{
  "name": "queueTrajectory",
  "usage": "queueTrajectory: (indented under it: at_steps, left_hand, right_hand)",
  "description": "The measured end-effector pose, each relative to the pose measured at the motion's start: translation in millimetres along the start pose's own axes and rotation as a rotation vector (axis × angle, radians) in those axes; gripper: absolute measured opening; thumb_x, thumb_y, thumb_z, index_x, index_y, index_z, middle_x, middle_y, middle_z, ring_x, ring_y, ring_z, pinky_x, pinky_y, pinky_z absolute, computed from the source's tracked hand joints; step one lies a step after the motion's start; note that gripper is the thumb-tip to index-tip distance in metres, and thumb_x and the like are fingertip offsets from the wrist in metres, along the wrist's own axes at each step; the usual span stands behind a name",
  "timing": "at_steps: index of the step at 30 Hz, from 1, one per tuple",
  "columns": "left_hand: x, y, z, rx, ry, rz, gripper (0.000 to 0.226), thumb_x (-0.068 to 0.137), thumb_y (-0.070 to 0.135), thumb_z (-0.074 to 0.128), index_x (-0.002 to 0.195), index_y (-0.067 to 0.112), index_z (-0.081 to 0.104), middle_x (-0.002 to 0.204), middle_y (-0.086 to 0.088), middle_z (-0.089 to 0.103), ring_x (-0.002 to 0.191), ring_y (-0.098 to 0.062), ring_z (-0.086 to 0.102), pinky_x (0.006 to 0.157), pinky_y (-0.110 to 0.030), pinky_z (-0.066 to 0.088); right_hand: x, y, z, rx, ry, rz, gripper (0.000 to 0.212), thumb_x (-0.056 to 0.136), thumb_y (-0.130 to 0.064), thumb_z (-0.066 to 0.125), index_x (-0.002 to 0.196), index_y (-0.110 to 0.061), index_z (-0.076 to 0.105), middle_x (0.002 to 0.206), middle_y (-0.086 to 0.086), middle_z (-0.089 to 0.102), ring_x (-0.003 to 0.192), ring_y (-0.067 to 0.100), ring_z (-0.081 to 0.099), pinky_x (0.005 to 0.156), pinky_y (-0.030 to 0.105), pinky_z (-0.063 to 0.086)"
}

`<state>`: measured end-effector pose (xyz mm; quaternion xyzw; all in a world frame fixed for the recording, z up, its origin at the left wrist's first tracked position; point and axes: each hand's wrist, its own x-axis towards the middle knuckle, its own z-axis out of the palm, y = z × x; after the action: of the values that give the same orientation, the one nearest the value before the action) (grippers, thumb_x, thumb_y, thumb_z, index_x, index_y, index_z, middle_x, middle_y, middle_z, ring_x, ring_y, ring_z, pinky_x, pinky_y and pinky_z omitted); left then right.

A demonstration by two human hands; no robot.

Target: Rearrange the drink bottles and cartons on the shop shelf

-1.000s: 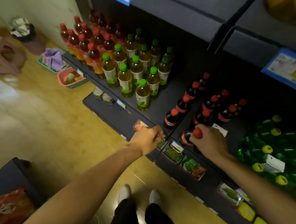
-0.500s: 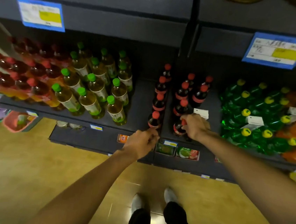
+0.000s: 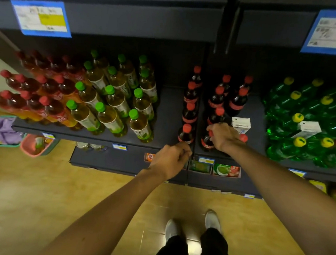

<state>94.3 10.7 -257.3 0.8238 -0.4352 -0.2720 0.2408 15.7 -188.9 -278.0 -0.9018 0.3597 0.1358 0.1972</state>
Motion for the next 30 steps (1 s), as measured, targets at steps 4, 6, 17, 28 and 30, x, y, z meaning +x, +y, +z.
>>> queueTrajectory:
  at_steps: [4, 6, 17, 28, 30]
  left_hand:
    - [5.1, 2.7, -0.2, 0.004, -0.014, 0.014, 0.012, 0.095, 0.033, 0.049, 0.100, 0.026, 0.058, 0.083, 0.002, 0.061, 0.081, -0.025, 0.062, 0.074, -0.041, 0.053]
    - [9.2, 3.8, -1.9, 0.007, -0.020, 0.018, 0.013, 0.096, 0.033, 0.049, 0.101, 0.025, 0.058, 0.081, 0.002, 0.060, 0.079, -0.024, 0.062, 0.073, -0.040, 0.053]
    - [24.7, 23.8, 9.4, -0.011, -0.087, 0.081, 0.011, 0.096, 0.034, 0.049, 0.099, 0.026, 0.057, 0.071, 0.005, 0.059, 0.073, -0.022, 0.062, 0.068, -0.035, 0.051]
    - [25.1, 85.4, 57.5, -0.045, -0.195, 0.203, 0.012, 0.095, 0.033, 0.051, 0.097, 0.024, 0.058, 0.093, -0.006, 0.065, 0.081, -0.025, 0.063, 0.073, -0.039, 0.053]
    - [28.7, 95.2, 64.0, -0.030, -0.190, 0.208, 0.012, 0.095, 0.033, 0.050, 0.097, 0.023, 0.058, 0.091, -0.007, 0.065, 0.080, -0.026, 0.063, 0.071, -0.039, 0.053]
  right_hand:
    - [-0.3, -1.8, 1.2, -0.008, -0.027, -0.026, 0.053, 0.086, -0.004, 0.045, 0.133, -0.030, 0.049, 0.122, 0.013, 0.055, 0.109, 0.035, 0.056, 0.088, 0.037, 0.047]
    - [-3.2, -2.4, -0.7, -0.046, -0.039, -0.049, 0.054, 0.088, -0.006, 0.050, 0.135, -0.031, 0.046, 0.125, 0.014, 0.051, 0.110, 0.035, 0.056, 0.088, 0.039, 0.049]
    - [-61.7, 35.0, -24.1, 0.086, 0.206, 0.037, 0.040, 0.092, -0.034, 0.053, 0.131, -0.026, 0.047, 0.121, 0.012, 0.052, 0.105, 0.036, 0.057, 0.080, 0.040, 0.050]
    - [-135.5, 112.0, -35.2, 0.239, 0.389, 0.288, 0.033, 0.091, -0.034, 0.057, 0.121, -0.020, 0.057, 0.111, 0.015, 0.063, 0.101, 0.036, 0.061, 0.077, 0.039, 0.048]
    - [-141.0, 126.1, -37.2, 0.242, 0.400, 0.293, 0.032, 0.091, -0.034, 0.057, 0.120, -0.020, 0.057, 0.111, 0.014, 0.063, 0.098, 0.035, 0.062, 0.076, 0.039, 0.049]
